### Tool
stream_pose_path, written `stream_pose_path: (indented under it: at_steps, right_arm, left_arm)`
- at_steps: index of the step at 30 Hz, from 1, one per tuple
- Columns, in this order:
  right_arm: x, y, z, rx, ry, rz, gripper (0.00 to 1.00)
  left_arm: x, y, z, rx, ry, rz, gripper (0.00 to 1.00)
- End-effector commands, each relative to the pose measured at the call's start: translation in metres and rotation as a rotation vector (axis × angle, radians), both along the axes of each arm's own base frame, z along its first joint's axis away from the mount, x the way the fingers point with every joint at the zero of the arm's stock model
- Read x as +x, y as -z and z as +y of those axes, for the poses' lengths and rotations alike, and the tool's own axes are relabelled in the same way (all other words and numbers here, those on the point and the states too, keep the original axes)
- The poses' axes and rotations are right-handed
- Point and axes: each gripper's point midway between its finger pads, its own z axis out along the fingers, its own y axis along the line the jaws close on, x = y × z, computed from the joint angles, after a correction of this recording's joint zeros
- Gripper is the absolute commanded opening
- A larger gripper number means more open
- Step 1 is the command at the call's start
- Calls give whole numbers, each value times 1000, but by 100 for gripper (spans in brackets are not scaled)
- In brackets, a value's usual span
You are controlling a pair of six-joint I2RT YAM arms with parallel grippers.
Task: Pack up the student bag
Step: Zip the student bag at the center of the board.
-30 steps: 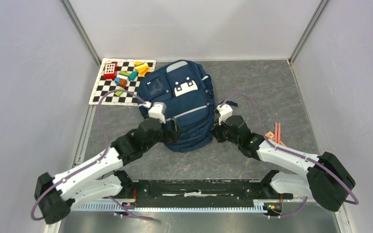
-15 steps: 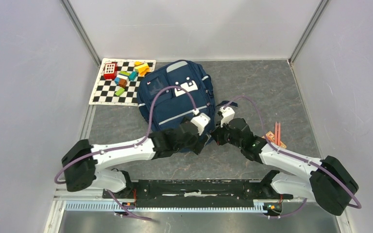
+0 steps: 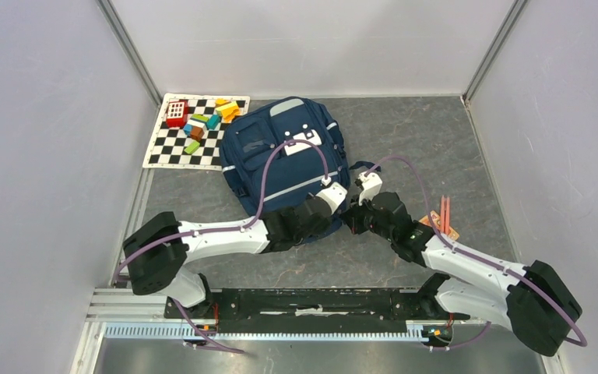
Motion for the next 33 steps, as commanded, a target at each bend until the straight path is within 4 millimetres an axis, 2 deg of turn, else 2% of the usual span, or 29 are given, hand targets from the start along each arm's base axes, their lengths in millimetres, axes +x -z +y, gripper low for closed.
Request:
stream_pose_path:
  at_steps: [1, 4, 8, 13, 15, 19, 21, 26, 30, 31, 33]
  right_arm:
    - [2, -23, 0, 18, 8, -35, 0]
    - [9, -25, -11, -35, 51, -55, 0]
    - [26, -28, -34, -151, 171, -93, 0]
    - [48, -51, -39, -221, 230, -166, 0]
    - [53, -48, -42, -251, 243, -172, 0]
    - [56, -30, -47, -301, 257, -165, 0]
    - [55, -21, -46, -311, 251, -155, 0]
    - [58, -15, -35, -267, 222, -161, 0]
    - [58, -17, -22, -233, 176, -160, 0]
    - [56, -19, -18, -216, 152, -163, 0]
    - [52, -20, -11, -186, 115, -163, 0]
  left_arm:
    - [-2, -12, -27, -108, 15, 24, 11]
    - [-11, -17, -29, -156, 42, 53, 2]
    - [-30, -17, -21, -158, 98, 112, 2]
    - [-47, -13, 16, -119, 48, 169, 2]
    - [-52, -14, 33, -110, 0, 179, 2]
    - [-57, -17, 72, -96, -117, 180, 2]
    - [-63, -18, 87, -98, -151, 191, 2]
    - [-74, -20, 120, -112, -257, 224, 2]
    - [-80, -25, 134, -136, -300, 236, 3]
    - [-80, -28, 134, -147, -294, 232, 7]
    - [-80, -35, 129, -171, -264, 223, 23]
